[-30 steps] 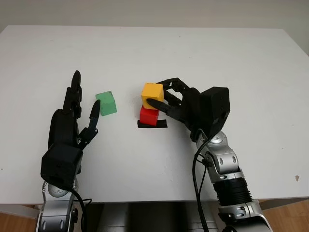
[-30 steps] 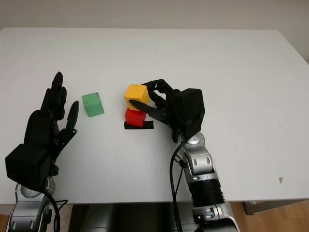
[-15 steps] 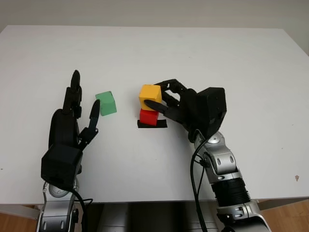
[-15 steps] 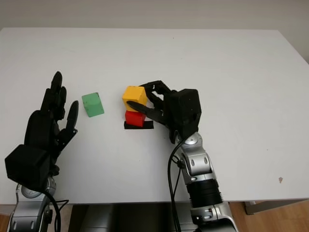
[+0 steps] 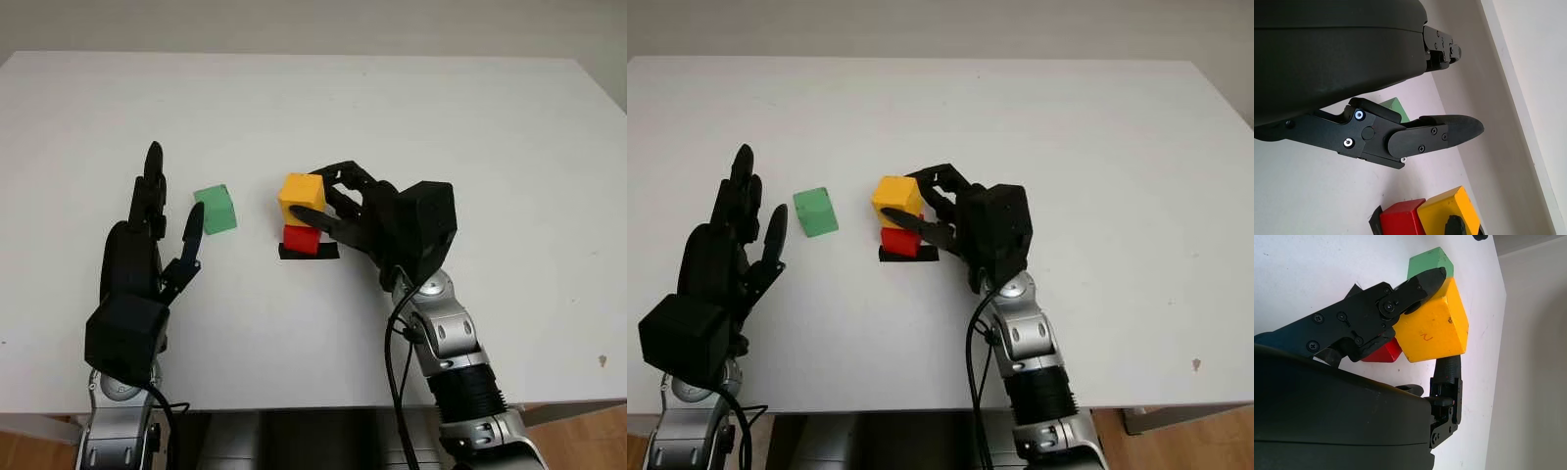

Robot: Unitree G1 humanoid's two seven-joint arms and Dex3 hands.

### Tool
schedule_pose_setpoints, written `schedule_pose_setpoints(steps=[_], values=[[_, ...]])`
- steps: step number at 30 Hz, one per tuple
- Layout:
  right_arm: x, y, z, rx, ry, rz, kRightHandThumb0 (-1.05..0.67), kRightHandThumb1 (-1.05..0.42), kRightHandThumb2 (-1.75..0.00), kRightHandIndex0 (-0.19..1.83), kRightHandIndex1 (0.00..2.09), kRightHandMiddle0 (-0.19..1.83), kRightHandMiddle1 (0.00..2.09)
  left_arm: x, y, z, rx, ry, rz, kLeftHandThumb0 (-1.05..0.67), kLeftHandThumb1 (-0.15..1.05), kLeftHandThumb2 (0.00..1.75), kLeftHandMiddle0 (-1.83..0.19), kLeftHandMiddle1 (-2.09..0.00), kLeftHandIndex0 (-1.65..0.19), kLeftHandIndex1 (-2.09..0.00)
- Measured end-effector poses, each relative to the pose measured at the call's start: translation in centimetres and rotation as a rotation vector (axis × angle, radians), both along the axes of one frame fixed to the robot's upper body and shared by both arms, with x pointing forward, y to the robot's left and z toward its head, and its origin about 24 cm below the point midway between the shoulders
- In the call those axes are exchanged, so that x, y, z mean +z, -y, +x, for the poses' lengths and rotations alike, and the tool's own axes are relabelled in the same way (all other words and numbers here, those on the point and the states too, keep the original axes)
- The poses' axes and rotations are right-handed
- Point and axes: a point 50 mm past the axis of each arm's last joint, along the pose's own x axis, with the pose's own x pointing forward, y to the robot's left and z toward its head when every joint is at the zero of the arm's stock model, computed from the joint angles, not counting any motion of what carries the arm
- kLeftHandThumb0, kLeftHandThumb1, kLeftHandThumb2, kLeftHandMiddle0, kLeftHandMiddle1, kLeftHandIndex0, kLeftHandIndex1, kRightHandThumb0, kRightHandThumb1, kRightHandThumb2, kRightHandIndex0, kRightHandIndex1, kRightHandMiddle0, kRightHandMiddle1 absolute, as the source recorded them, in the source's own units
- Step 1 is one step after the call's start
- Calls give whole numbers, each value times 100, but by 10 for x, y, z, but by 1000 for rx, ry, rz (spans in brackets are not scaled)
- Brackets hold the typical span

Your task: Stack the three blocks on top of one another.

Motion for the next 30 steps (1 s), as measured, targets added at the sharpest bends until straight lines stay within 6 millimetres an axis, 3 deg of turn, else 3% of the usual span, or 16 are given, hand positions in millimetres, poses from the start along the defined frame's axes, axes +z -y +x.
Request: schedule_pose_setpoints(steps=[23, 26, 30], values=[[-5, 5, -3, -26, 18, -33, -49, -94, -5, 38, 6, 29, 167, -3, -2, -2, -3, -15, -8, -62, 105, 52, -2, -5, -2, -6], [-5, 5, -4, -30, 29, -40, -51, -93, -5, 38, 6, 30, 156, -3, -2, -2, -4, -16, -10, -62, 105, 52, -2, -5, -2, -6], [-5, 6, -5, -22, 40, -54, -54, -92, -5, 31, 3, 17, 126, -3, -2, -2, -3, -16, -6, -61, 105, 52, -3, -6, -3, -6]])
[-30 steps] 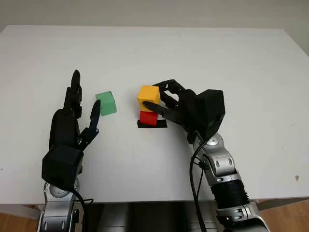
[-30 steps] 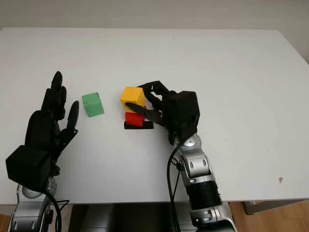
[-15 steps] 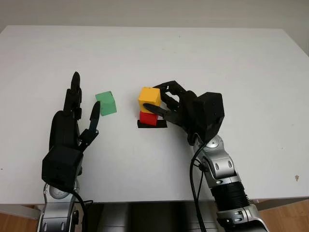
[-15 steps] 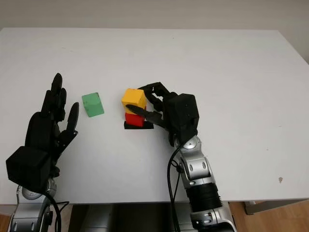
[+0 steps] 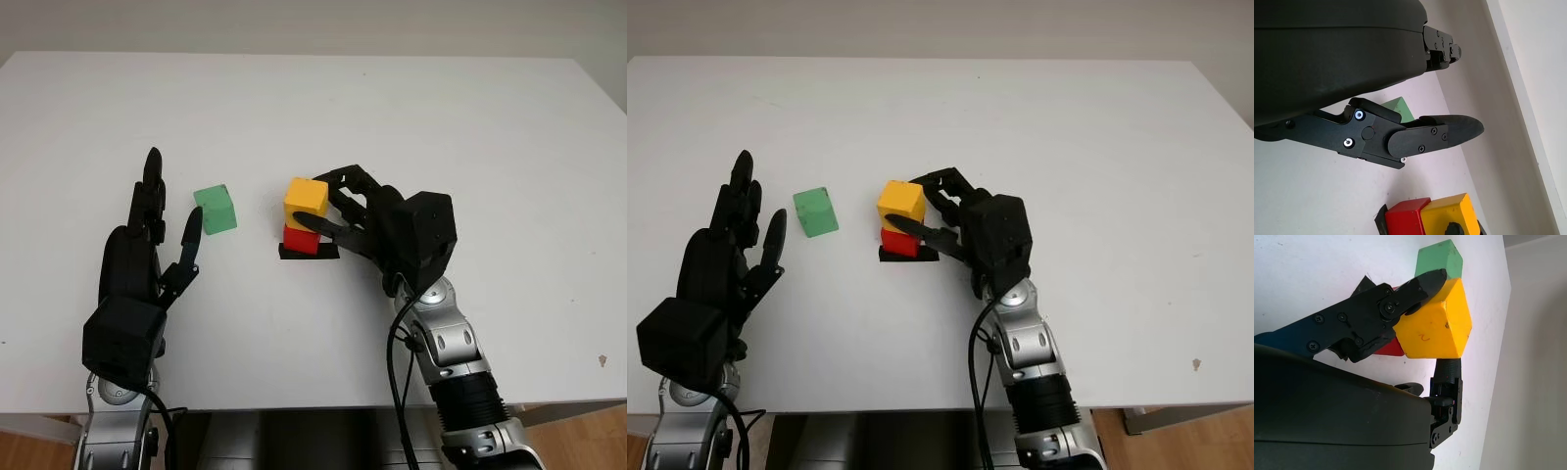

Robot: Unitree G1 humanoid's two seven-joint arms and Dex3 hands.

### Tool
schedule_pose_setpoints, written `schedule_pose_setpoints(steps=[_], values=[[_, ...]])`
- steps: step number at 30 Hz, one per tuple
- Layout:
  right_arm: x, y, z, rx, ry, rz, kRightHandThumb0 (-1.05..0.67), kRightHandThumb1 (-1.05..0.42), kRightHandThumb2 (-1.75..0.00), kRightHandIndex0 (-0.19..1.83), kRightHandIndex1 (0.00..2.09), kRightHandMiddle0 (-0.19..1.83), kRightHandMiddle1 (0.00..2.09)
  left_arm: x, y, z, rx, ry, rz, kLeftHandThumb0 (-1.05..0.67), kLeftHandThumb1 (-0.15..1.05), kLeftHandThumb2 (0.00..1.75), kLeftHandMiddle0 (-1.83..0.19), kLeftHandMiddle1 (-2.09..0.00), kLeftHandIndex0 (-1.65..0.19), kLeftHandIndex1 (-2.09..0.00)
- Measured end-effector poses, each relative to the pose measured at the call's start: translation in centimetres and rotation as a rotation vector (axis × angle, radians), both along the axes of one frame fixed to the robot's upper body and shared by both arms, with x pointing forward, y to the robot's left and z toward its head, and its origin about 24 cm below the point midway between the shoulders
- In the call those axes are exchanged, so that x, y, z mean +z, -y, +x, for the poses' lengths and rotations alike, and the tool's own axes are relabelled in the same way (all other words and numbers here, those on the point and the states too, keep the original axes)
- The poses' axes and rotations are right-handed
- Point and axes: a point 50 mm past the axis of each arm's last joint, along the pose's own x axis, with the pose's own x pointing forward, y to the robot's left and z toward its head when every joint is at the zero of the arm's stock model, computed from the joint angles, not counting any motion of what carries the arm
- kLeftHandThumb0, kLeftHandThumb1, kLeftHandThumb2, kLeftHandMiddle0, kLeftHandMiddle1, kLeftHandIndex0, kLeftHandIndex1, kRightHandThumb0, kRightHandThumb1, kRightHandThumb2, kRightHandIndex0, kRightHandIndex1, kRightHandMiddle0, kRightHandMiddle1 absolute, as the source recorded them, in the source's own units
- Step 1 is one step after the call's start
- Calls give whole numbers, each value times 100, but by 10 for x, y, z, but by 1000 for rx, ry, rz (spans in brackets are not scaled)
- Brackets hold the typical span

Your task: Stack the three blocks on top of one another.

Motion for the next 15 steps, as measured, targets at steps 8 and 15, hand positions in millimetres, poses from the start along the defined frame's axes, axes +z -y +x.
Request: schedule_pose_setpoints(steps=[8, 15], values=[[3, 1, -2, 25, 61, -34, -63, -90, -5, 15, 1, 7, 75, 0, 0, 0, -2, 4, 1, -61, 105, 52, -2, -5, -2, -5], [-1, 7, -5, 64, 67, -51, -68, -89, -5, 1, 2, 2, 48, 0, 0, 0, 2, 4, 7, -62, 105, 52, -3, -6, -2, -5]])
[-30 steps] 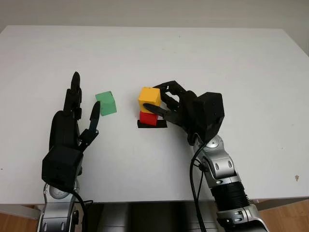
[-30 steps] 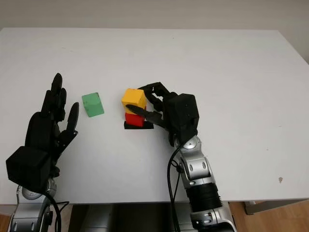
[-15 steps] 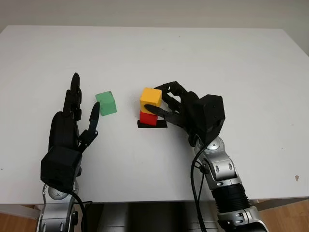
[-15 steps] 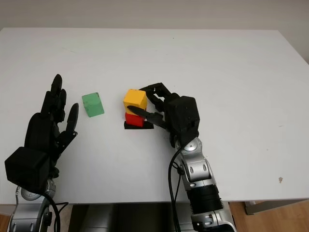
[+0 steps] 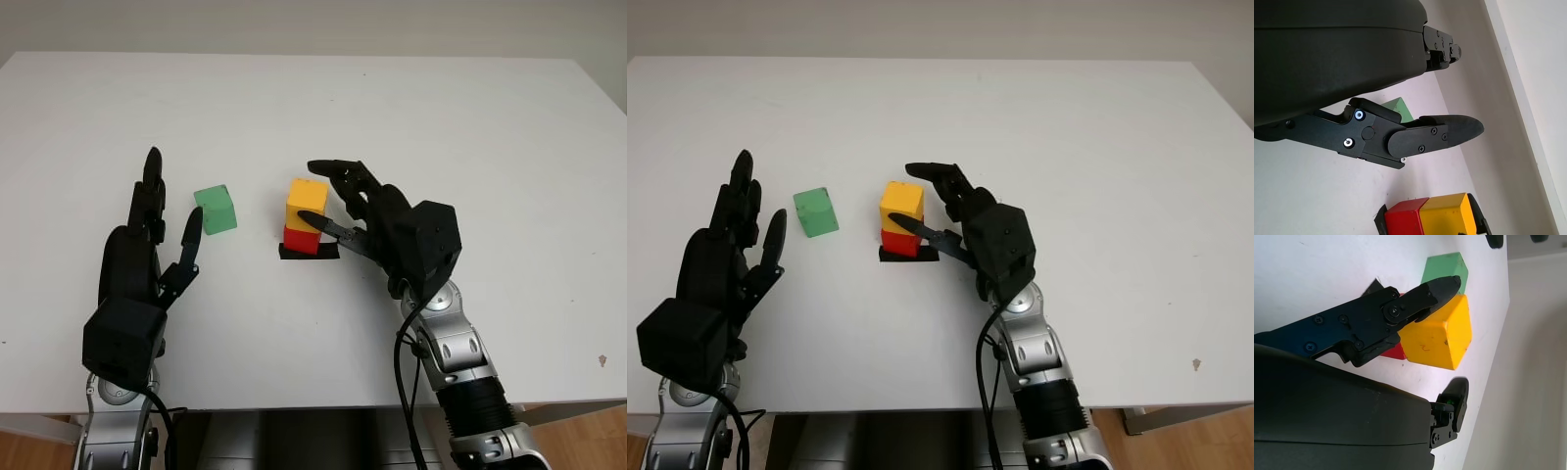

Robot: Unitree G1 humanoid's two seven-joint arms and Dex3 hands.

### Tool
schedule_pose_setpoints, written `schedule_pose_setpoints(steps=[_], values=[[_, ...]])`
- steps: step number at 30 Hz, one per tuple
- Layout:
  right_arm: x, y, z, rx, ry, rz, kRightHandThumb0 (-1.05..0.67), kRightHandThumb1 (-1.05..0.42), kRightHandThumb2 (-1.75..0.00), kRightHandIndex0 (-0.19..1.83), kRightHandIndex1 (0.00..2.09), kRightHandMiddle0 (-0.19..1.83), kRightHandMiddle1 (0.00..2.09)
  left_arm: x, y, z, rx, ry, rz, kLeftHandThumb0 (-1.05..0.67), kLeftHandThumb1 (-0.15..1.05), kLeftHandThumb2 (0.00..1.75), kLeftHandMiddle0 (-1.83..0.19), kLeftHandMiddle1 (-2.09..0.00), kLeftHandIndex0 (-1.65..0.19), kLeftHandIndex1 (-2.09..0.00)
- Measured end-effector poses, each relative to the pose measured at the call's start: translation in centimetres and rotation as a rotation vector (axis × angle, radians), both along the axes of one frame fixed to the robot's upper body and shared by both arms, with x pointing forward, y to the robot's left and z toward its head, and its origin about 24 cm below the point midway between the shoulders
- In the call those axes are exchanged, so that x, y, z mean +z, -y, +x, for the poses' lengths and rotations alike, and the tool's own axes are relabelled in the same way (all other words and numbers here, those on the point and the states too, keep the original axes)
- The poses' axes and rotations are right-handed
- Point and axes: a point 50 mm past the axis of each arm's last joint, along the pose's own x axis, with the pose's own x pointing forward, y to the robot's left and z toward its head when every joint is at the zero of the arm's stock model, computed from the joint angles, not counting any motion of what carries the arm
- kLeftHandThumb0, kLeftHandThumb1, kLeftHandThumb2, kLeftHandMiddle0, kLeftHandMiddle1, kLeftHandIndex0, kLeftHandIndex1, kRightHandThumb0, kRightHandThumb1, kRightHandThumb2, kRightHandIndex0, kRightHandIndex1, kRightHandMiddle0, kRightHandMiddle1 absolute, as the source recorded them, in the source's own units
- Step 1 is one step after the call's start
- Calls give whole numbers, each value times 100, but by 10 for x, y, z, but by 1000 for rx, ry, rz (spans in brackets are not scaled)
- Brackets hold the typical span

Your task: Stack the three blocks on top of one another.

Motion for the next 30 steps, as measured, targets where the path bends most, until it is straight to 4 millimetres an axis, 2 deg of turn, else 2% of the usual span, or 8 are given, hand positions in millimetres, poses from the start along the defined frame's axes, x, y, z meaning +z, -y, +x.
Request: schedule_pose_setpoints(steps=[4, 7, 11, 16, 22, 24, 27, 30], values=[[2, 1, -1, 53, 20, 9, -70, -89, -5, -14, 1, -12, 26, 0, 0, 0, 0, 0, 2, -62, 105, 53, -3, -6, -3, -6], [9, 2, -3, 90, 60, 49, -79, -101, -11, -19, 2, -17, 18, 0, 0, 0, -2, 3, 3, -61, 105, 52, -3, -5, -3, -6], [26, 13, -3, 25, 178, 74, -79, -104, -42, -5, 8, -2, 21, 1, -4, 0, 11, -3, 4, -62, 105, 47, -4, -6, -5, -7], [57, 38, 2, -72, 322, 142, -71, -105, -45, -2, 9, 0, 26, 4, -15, 2, 58, -41, 63, -64, 105, 35, -9, -7, -8, -7], [85, 62, 12, -93, 353, 233, -70, -105, -46, 10, 13, -19, 102, 29, -33, 10, 120, -72, 193, -70, 105, 14, -18, -6, -18, -9], [87, 68, 14, -104, 348, 264, -69, -105, -47, 11, 14, -19, 146, 36, -39, 12, 118, -96, 227, -70, 104, 10, -16, -5, -19, -9], [85, 72, 16, -117, 325, 275, -70, -105, -48, 11, 14, -19, 107, 47, -46, 17, 113, -113, 303, -74, 102, 7, -18, -6, -22, -9], [82, 75, 18, -127, 303, 269, -69, -105, -49, 10, 14, -19, 91, 55, -53, 25, 116, -133, 376, -77, 99, 5, -15, -4, -23, -8]])
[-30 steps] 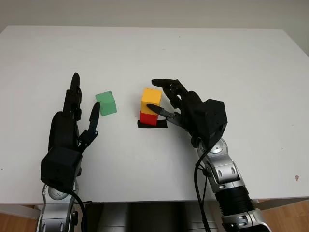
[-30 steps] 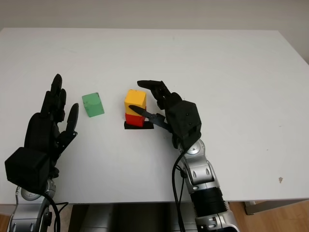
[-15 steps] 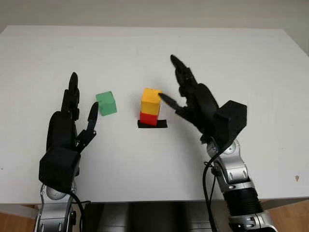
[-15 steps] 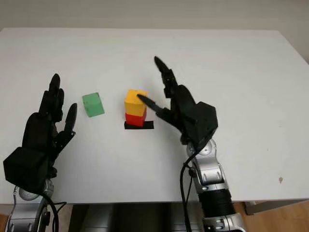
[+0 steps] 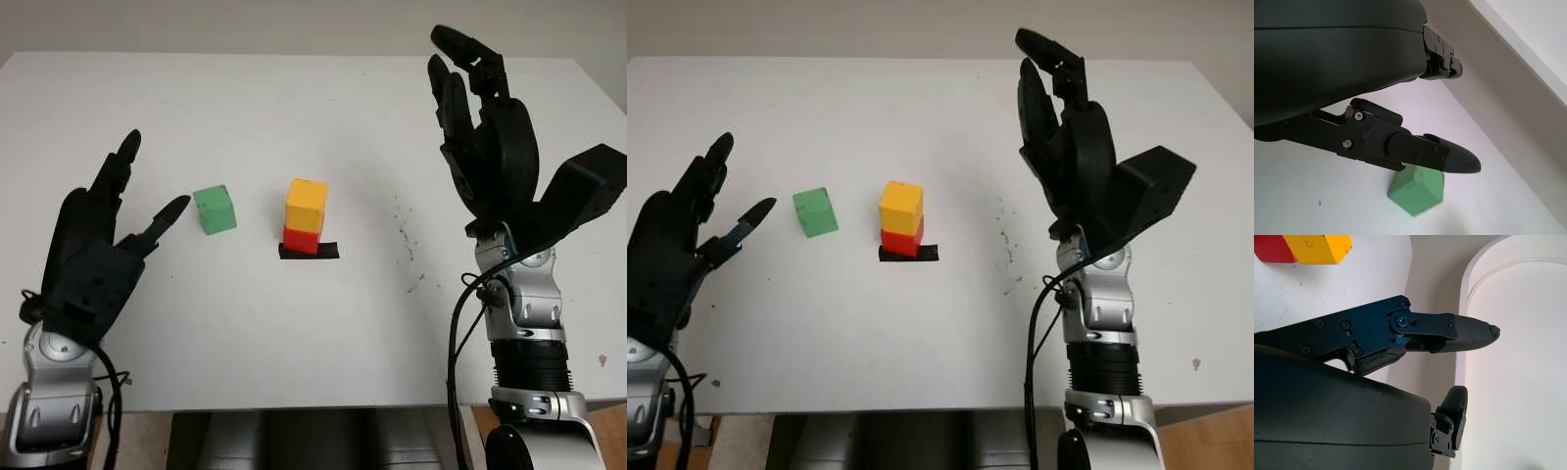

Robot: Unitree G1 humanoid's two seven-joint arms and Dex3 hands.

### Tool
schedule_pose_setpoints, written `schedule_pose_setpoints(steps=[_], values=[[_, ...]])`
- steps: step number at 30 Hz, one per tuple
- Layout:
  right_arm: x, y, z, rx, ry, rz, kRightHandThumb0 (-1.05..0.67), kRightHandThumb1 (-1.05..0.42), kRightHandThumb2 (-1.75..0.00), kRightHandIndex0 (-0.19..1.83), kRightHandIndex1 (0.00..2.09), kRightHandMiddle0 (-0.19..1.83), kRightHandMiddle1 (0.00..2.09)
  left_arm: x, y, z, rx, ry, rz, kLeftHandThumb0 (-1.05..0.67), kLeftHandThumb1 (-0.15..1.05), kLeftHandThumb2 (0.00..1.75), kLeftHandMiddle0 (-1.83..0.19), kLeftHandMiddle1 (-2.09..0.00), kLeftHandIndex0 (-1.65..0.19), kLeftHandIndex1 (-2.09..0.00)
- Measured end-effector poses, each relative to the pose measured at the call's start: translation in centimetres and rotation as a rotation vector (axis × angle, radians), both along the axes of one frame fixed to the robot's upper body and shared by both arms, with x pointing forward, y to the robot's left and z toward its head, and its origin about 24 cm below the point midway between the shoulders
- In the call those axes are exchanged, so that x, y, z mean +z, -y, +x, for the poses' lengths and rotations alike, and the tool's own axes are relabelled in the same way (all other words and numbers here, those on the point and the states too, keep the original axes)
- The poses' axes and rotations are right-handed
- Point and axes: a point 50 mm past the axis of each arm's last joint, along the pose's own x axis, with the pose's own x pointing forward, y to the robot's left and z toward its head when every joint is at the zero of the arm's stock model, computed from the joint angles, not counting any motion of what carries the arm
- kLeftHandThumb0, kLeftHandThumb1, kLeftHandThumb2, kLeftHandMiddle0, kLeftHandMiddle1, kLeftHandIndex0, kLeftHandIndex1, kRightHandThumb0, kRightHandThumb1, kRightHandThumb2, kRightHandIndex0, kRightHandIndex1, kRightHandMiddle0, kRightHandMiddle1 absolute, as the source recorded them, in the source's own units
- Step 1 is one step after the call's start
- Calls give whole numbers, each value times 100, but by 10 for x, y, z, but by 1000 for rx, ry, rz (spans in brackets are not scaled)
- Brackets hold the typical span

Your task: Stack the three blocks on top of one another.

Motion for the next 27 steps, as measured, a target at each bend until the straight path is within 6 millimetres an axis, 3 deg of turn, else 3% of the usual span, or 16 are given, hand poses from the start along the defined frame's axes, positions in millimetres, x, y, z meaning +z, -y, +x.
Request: schedule_pose_setpoints(steps=[2, 9, 11, 13, 19, 21, 25, 27], values=[[0, 1, 1, 3, -17, 21, -68, -105, -49, 11, 15, -19, 100, 3, -3, 9, -4, -39, 63, -80, 98, 5, -9, -3, -20, -6], [-2, -3, 4, 21, -54, 65, -66, -105, -53, 5, 12, -19, 101, 4, -2, 38, -39, -210, 275, -87, 96, 5, 8, -2, -12, -4], [-3, -5, 4, 21, -60, 72, -65, -105, -51, 5, 13, -19, 136, 1, 0, 43, -55, -243, 297, -89, 96, 5, 11, -2, -11, -4], [-4, -6, 4, 20, -71, 87, -64, -105, -50, 4, 13, -19, 149, -2, 1, 48, -70, -272, 304, -91, 95, 5, 13, -2, -11, -4], [-3, -9, 4, 26, -80, 97, -60, -105, -49, 3, 13, -19, 152, -10, 7, 57, -124, -349, 317, -93, 93, 5, 17, -3, -5, -3], [-3, -9, 4, 23, -88, 99, -57, -105, -50, 3, 12, -19, 164, -15, 9, 59, -142, -381, 315, -94, 93, 5, 17, -4, -4, -4], [-3, -9, 4, 23, -96, 100, -55, -105, -51, 3, 12, -19, 156, -18, 15, 63, -154, -411, 339, -94, 93, 5, 17, -5, -4, -5], [-2, -10, 3, 21, -96, 105, -55, -105, -50, 4, 12, -19, 179, -19, 16, 65, -144, -399, 358, -93, 93, 5, 15, -6, -7, -6]])
